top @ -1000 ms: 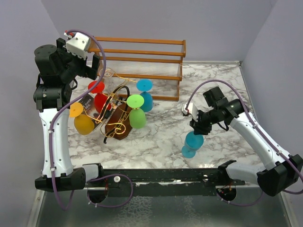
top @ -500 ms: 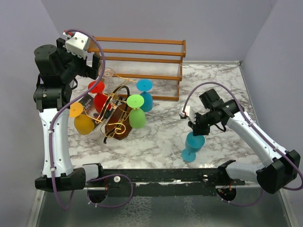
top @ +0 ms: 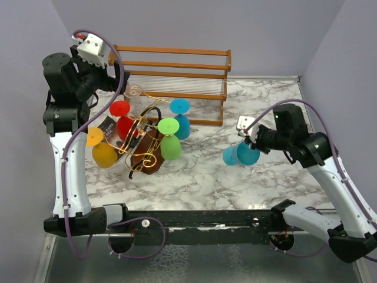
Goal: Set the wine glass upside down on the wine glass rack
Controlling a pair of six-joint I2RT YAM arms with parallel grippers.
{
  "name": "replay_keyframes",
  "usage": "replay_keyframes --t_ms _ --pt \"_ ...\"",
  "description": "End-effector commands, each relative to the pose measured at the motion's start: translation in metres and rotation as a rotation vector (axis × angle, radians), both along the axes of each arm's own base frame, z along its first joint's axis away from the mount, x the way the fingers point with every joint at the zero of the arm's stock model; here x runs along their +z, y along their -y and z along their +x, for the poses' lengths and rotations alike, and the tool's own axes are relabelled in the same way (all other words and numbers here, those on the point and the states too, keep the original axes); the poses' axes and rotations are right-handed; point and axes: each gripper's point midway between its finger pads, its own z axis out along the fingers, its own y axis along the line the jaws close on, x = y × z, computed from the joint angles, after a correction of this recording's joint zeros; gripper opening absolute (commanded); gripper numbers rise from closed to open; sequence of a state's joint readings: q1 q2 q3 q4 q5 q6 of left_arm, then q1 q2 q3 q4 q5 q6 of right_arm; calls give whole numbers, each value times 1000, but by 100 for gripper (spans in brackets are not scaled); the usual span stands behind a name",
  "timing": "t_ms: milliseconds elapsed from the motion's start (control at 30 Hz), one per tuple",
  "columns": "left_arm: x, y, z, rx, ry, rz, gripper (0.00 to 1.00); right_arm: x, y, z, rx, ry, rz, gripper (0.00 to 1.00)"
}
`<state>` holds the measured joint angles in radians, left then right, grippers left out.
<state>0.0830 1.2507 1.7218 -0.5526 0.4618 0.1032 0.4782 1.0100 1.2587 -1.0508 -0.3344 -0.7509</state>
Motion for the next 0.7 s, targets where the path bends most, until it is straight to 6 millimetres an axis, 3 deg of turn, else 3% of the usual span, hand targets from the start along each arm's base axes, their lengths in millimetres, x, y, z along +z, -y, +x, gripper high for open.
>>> replay_keyframes --t_ms 0,100,267,467,667 --pt "31 20 -4 -80 53 -114 99 78 9 30 -141 284 111 1" --pt "33 29 0 -105 39 -149 99 119 9 30 -199 364 236 1" --pt "36 56 7 -146 26 -153 99 166 22 26 -297 417 381 1" --pt "25 96 12 -225 -13 -141 99 196 38 21 -378 444 507 1" --pt "28 134 13 -324 -40 -191 99 209 38 17 -366 419 603 1"
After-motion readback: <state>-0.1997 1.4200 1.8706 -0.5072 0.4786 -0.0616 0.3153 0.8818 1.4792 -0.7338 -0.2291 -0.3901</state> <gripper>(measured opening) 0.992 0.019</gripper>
